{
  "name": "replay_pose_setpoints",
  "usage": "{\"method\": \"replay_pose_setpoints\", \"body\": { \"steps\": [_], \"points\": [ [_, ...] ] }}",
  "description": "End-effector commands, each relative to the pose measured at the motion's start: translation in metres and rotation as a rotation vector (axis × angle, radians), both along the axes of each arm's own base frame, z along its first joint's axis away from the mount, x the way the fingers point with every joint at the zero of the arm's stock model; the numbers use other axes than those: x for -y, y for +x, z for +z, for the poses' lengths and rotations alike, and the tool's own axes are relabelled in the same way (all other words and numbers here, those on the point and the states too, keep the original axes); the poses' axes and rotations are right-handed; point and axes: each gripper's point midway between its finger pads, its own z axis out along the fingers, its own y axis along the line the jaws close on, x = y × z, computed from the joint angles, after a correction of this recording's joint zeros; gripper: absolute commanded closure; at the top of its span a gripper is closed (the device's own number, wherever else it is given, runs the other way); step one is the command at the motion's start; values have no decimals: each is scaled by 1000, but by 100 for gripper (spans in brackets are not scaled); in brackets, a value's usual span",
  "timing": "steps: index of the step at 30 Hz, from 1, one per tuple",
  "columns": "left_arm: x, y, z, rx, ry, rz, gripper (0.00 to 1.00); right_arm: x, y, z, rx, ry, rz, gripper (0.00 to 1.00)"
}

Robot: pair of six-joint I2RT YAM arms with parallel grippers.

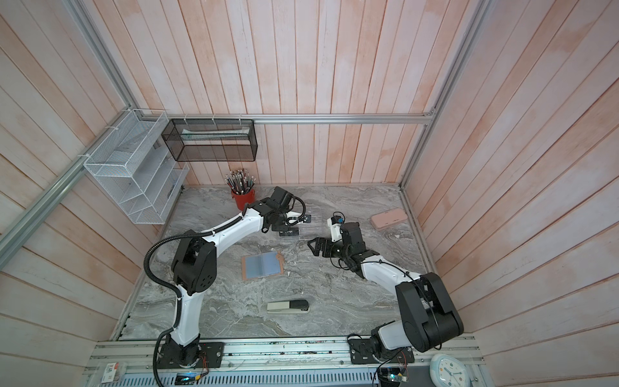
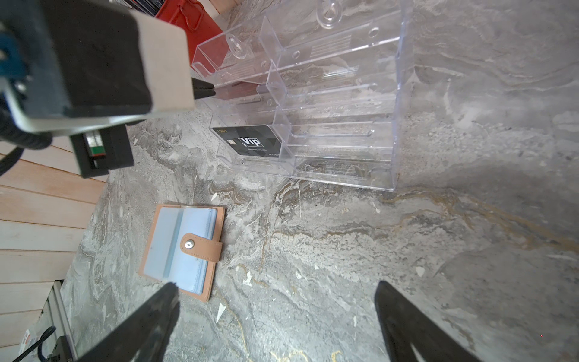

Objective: Take the credit cards out of the card holder
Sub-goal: Place the credit card in the storage box.

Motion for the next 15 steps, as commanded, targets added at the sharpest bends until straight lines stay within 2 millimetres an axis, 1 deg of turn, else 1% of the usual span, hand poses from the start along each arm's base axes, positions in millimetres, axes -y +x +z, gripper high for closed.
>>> {"method": "replay_pose_setpoints", "body": {
  "steps": [1,5,13,15],
  "points": [
    [4,0,-10,-19,4,-14,100,2,-1,3,16,2,5,2],
    [3,2,-10,-2,9,-8,100,1,-1,2,14,6,4,2],
    [7,11,2,48,-20,6,99,1,-1,1,11,16,2,2],
    [8,13,4,56,-26,10,96,0,-1,1,11,16,3,2]
  ]
}}
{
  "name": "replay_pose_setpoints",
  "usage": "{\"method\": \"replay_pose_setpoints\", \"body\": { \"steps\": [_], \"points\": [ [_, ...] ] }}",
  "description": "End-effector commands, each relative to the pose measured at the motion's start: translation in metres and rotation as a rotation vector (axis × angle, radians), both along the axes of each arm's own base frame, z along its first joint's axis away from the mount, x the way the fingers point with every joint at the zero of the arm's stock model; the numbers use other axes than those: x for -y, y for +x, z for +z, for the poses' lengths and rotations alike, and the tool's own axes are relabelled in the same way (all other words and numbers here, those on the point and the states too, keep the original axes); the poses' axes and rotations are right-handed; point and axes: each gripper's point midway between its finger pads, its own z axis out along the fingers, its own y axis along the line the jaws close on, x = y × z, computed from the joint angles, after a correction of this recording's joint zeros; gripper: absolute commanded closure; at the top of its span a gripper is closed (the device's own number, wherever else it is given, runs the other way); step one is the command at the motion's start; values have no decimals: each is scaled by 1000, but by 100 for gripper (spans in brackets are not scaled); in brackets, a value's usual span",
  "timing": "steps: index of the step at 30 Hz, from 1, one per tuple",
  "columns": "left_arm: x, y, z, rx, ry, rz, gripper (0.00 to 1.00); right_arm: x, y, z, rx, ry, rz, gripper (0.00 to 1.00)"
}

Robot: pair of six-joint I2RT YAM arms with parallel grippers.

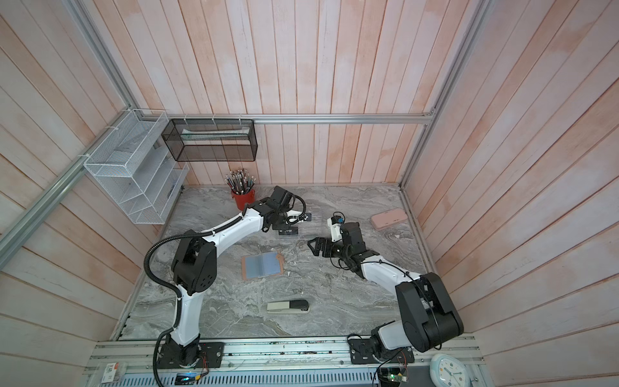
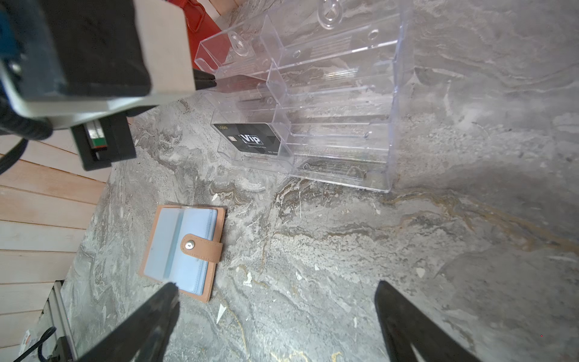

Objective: Take the credit cards out of the card holder
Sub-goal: Place the credit card in the storage box.

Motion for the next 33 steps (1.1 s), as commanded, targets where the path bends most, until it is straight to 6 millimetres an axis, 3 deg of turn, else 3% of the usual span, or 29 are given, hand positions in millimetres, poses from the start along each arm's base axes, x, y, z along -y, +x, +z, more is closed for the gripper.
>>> {"method": "replay_pose_setpoints", "body": {
  "steps": [1,12,17,33],
  "points": [
    [6,5,-1,20,-13,2,96,1,-1,1,6,14,1,2],
    [0,-1,-5,10,-1,6,94,1,-2,3,8,22,-3,2],
    [-1,0,-6,14,4,8,86,1,-2,3,6,23,-4,2],
    [4,6,20,97,-38,18,69,0,-2,3,3,26,-3,2]
  ]
}}
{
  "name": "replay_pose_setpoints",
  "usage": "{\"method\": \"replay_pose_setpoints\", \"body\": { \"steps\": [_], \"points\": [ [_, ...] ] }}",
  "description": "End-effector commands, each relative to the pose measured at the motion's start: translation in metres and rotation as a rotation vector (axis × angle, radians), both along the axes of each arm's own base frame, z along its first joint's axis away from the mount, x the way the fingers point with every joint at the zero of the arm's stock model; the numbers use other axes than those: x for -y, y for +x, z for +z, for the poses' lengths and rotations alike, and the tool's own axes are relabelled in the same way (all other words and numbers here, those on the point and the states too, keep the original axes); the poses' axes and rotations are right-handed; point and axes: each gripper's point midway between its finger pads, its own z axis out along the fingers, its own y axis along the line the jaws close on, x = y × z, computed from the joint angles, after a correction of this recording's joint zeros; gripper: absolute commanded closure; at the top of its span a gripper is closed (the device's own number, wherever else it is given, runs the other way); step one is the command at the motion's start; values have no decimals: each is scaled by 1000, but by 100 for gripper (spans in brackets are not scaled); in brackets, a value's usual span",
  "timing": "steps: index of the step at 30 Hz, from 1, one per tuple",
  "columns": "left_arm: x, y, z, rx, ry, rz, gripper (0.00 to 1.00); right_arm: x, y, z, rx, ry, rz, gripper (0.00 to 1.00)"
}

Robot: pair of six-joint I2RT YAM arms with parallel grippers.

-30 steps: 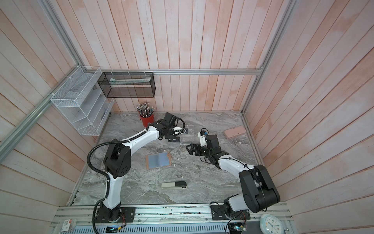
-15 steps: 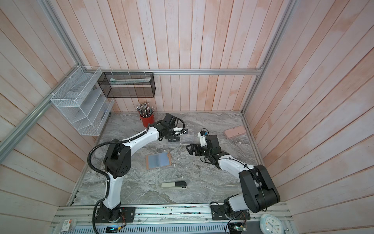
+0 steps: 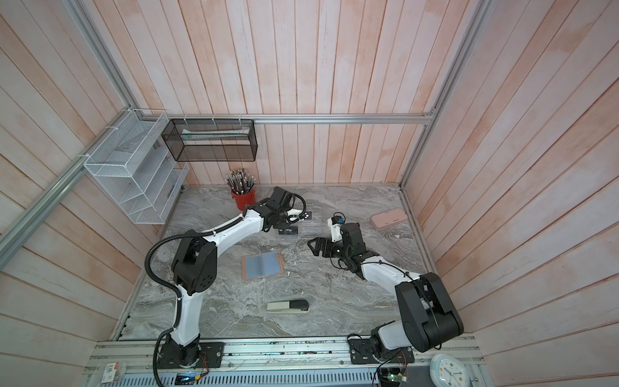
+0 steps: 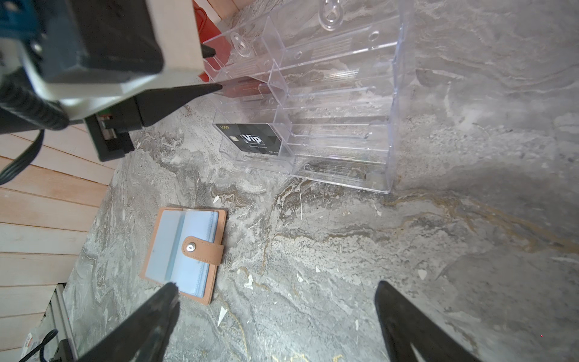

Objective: Take the credit cards out of the card holder
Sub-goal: Place the credit card in the storage box, then touch the credit card in the storage box.

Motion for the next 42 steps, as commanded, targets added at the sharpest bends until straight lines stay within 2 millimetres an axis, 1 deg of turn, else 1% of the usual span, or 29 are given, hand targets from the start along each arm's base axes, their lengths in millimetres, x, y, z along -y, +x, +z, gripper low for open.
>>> {"method": "replay_pose_setpoints", "body": {
  "steps": [1,4,5,6,7,10,13,16,19,21,24,28,30,32,33,38,40,42],
  "points": [
    [3,-3,22,50,-32,-5,65,0,-3,3,-1,15,2,2],
    [4,-4,28,72,-48,-8,56,1,-2,5,3,11,1,2],
    [4,-4,30,76,-52,-8,35,1,-3,5,3,7,2,2],
    [4,-5,32,77,-56,-8,1,2,-2,5,4,3,0,2],
    [4,-6,32,77,-58,-6,0,2,-2,5,4,0,-1,2],
    [4,-7,43,93,-90,5,0,3,-1,6,6,-13,-4,2],
    [2,-8,62,120,-162,26,0,6,2,10,16,-35,-13,2],
    [-3,-10,84,146,-248,72,0,11,11,15,30,-83,-43,2],
    [-12,-14,109,171,-387,133,0,19,27,22,54,-169,-92,2],
    [-21,-21,127,165,-515,178,0,24,41,28,83,-245,-129,2],
    [-36,-34,147,151,-711,248,0,22,59,38,129,-338,-152,2],
    [-54,-53,160,162,-897,322,0,3,80,44,195,-464,-136,2],
    [-66,-61,167,149,-1011,391,0,-11,89,43,224,-534,-107,2],
    [-77,-69,169,124,-1102,443,0,-19,97,39,240,-596,-99,2],
    [-81,-73,170,110,-1150,470,0,-23,102,38,247,-617,-96,2],
    [-91,-97,168,46,-1290,502,0,-37,118,29,270,-729,-100,2],
    [-98,-101,164,50,-1328,535,0,-40,124,27,288,-804,-121,2],
    [-99,-106,162,39,-1348,531,0,-44,128,25,304,-861,-119,2]
  ]
}}
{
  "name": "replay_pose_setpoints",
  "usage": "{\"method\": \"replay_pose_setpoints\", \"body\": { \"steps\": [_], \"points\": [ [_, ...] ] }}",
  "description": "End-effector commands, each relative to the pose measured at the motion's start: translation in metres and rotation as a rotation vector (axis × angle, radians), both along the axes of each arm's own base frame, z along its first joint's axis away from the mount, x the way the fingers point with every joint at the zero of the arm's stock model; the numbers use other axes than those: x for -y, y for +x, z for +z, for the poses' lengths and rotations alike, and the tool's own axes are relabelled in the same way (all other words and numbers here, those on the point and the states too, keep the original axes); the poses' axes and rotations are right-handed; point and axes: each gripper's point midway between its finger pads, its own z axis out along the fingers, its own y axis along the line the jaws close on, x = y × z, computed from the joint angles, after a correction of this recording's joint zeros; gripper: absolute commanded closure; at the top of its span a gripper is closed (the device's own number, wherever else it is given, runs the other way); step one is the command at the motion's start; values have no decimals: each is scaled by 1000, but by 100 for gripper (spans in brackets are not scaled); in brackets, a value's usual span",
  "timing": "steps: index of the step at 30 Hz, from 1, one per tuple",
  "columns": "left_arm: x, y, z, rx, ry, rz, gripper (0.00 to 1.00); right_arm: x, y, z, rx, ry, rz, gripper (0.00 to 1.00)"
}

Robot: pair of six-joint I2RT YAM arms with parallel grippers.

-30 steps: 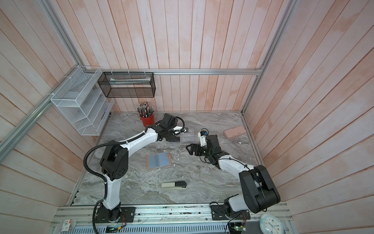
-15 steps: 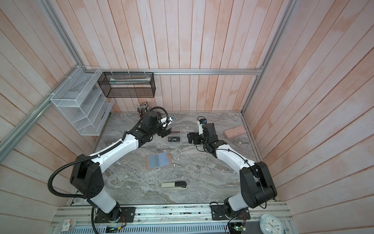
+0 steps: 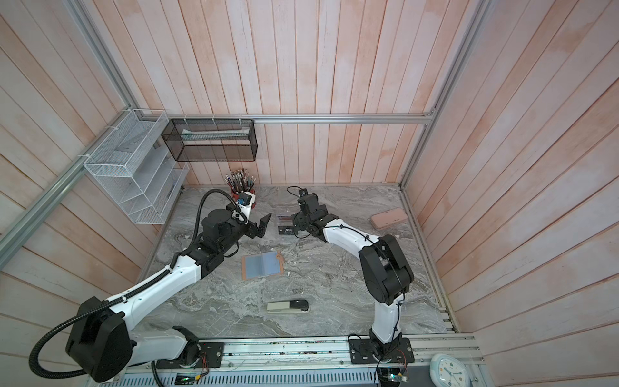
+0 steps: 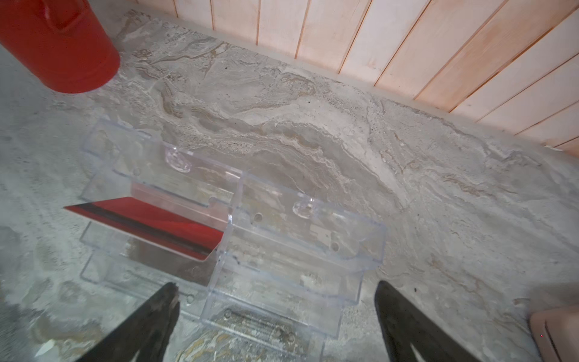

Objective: Take the credit cards out of the card holder
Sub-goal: Touch the credit card in the storage box.

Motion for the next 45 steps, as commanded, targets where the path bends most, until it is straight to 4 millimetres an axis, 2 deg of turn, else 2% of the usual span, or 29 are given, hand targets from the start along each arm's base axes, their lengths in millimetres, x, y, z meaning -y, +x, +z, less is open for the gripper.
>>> {"method": "replay_pose_setpoints", "body": {
  "steps": [1,5,14,21,35,45],
  "points": [
    [-3,-5,12,11,-135,11,0,5,6,2,40,-166,-36,2],
    [-8,-6,6,7,-147,38,0,-7,12,0,53,-208,-18,2],
    [-15,-9,-4,-20,-195,68,0,-19,24,-8,23,-230,2,2],
    [-15,-9,-6,-23,-194,59,0,-20,25,-9,24,-213,-7,2],
    [-12,-9,-14,-47,-198,49,0,-10,42,-2,34,-213,-39,2],
    [-7,-4,-18,-61,-196,39,0,-17,46,0,36,-203,-6,2]
  ]
}}
